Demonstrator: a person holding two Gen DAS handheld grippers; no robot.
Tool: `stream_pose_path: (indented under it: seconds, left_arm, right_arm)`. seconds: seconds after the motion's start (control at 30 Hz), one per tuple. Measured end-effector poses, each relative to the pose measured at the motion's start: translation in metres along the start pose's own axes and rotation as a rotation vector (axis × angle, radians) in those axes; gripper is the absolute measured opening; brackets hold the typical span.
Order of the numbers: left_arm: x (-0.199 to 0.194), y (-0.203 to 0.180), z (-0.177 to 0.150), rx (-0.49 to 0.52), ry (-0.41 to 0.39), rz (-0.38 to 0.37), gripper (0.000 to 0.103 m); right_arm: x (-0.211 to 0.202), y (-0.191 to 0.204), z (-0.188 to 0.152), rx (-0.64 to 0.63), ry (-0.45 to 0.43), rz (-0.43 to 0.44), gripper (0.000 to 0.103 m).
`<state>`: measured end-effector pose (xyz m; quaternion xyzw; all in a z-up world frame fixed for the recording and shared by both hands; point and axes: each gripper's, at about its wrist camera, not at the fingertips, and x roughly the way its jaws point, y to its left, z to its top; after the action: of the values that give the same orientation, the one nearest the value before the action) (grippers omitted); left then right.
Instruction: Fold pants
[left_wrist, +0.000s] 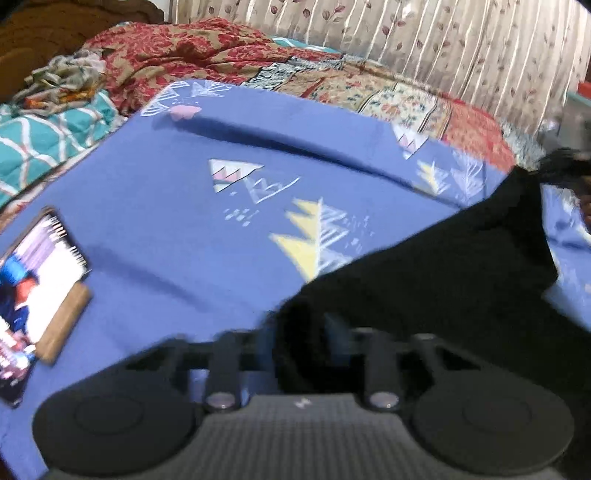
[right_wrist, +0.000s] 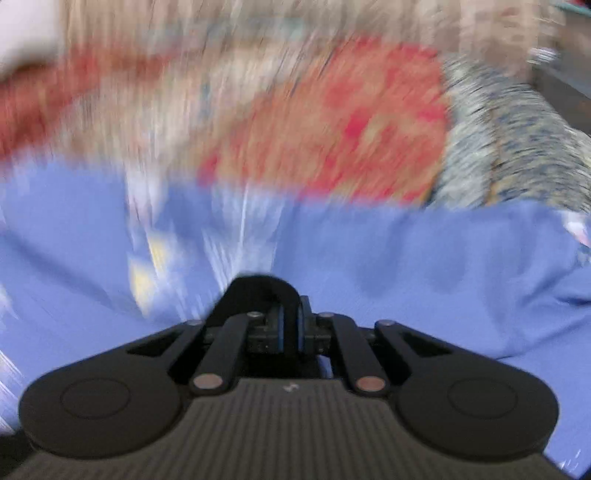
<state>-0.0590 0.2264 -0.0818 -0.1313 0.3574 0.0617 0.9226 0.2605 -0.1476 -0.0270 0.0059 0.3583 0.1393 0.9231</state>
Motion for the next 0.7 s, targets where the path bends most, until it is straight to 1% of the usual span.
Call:
stream_pose_path:
  seconds: [0.03,0.07,0.1,0.17,0.2,0.23,0.27,0.3,0.33,0.37,0.4,0.43,0.5,0.53,0.57,0.6,0.63,0.67,0.7]
  left_arm:
    - [0.0,-0.004,0.008,0.003,-0.024,-0.01,0.014]
    - [-0.004,-0.011,0.01,0.015,-0.06,-0.013,0.014]
    - [-0.009,-0.017,0.014,0.035,-0.099,-0.021,0.014]
    - [-0.017,-0.029,0.019,0.065,-0.163,-0.044,0.014]
    - [-0.018,-0.035,0.018,0.077,-0.176,-0.057,0.014]
    - [-0.018,-0.041,0.017,0.094,-0.176,-0.078,0.014]
    - [-0.016,-0.047,0.014,0.112,-0.165,-0.092,0.014]
    - [-0.014,-0.052,0.01,0.135,-0.153,-0.095,0.014]
    - [-0.012,-0.058,0.004,0.162,-0.138,-0.089,0.014]
    - [-0.01,-0.062,-0.004,0.189,-0.118,-0.085,0.014]
    - [-0.009,-0.063,-0.01,0.202,-0.1,-0.087,0.014]
    - [-0.008,-0.063,-0.017,0.205,-0.078,-0.082,0.014]
    - [-0.008,-0.059,-0.027,0.199,-0.052,-0.054,0.015]
    - [-0.008,-0.055,-0.028,0.183,-0.033,-0.044,0.017]
    - [-0.009,-0.052,-0.029,0.164,-0.022,-0.036,0.024]
    - [-0.009,-0.048,-0.027,0.146,-0.013,-0.022,0.028]
    - [-0.011,-0.044,-0.025,0.137,-0.018,0.003,0.035]
    - [-0.013,-0.044,-0.02,0.136,-0.031,0.031,0.042]
    - [-0.014,-0.044,-0.017,0.142,-0.047,0.043,0.045]
  right_arm:
    - [-0.03,-0.019,0.006,0.075,-0.074,0.017,0.009]
    - [-0.056,-0.035,0.009,0.136,-0.141,0.019,0.009]
    - [-0.088,-0.06,0.008,0.208,-0.214,0.015,0.009]
    - [-0.13,-0.097,-0.008,0.323,-0.3,-0.026,0.009]
    - [-0.146,-0.113,-0.02,0.37,-0.321,-0.055,0.009]
    - [-0.16,-0.133,-0.039,0.421,-0.323,-0.096,0.01]
    - [-0.168,-0.146,-0.059,0.46,-0.297,-0.139,0.016]
    - [-0.172,-0.163,-0.086,0.502,-0.233,-0.194,0.02]
    - [-0.173,-0.174,-0.111,0.542,-0.153,-0.247,0.037]
    - [-0.17,-0.186,-0.137,0.583,-0.065,-0.293,0.044]
    - [-0.17,-0.197,-0.162,0.621,0.009,-0.34,0.044]
    - [-0.172,-0.206,-0.185,0.645,0.053,-0.383,0.044]
    - [-0.174,-0.217,-0.209,0.684,0.076,-0.445,0.044]
    - [-0.179,-0.224,-0.213,0.706,0.064,-0.457,0.044]
    - [-0.182,-0.23,-0.211,0.718,0.045,-0.456,0.044]
    - [-0.183,-0.231,-0.203,0.71,0.022,-0.452,0.044]
    - [-0.182,-0.23,-0.191,0.68,-0.002,-0.449,0.045]
    - [-0.18,-0.226,-0.179,0.64,-0.024,-0.444,0.046]
    - [-0.171,-0.224,-0.164,0.594,-0.041,-0.434,0.047]
